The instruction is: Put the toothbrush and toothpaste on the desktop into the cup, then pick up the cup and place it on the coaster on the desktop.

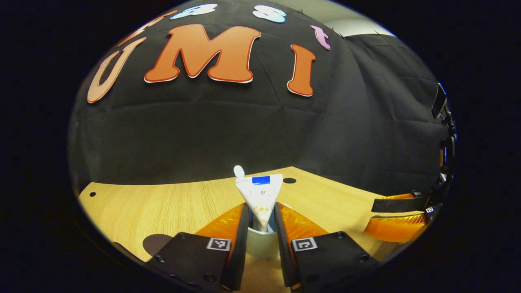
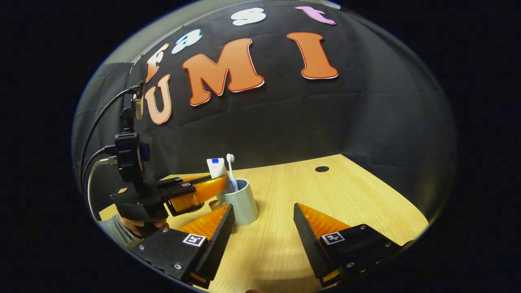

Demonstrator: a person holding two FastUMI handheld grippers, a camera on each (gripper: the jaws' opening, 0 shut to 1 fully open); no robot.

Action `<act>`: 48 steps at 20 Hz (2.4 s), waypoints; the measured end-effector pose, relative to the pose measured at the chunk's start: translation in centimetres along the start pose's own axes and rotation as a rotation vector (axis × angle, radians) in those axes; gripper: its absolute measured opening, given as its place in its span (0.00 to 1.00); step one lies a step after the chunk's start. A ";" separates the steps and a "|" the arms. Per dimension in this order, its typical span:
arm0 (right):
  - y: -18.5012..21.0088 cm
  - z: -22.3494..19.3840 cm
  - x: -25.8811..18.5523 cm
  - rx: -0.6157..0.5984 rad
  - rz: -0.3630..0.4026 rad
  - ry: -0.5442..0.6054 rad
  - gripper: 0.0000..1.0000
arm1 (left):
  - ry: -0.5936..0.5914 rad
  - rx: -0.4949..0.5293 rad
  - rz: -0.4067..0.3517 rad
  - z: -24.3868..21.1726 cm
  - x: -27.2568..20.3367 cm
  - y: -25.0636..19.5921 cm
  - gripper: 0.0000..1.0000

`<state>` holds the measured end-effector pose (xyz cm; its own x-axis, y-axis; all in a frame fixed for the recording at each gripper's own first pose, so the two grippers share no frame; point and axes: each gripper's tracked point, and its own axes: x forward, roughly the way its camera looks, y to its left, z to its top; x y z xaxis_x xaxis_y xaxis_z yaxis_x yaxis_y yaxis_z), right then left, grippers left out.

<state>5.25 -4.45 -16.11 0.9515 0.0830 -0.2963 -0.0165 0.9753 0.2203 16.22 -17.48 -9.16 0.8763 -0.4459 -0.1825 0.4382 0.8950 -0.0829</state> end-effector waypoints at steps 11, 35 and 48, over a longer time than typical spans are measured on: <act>2.4 1.7 1.1 -0.088 -0.028 0.035 0.89 | -0.084 0.072 0.069 4.5 -6.6 3.9 0.92; 7.4 -2.3 7.7 -0.150 -0.068 0.623 0.89 | -0.148 0.088 0.353 5.2 -18.8 17.0 1.00; 5.7 -8.9 9.3 -0.119 -0.183 0.895 0.72 | -0.119 0.061 0.421 2.9 -21.9 20.2 0.99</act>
<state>11.29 3.73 -25.89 0.3505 0.0043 -0.9365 0.0326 0.9993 0.0168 6.45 10.39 -4.00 0.9964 -0.0431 -0.0734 0.0456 0.9984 0.0330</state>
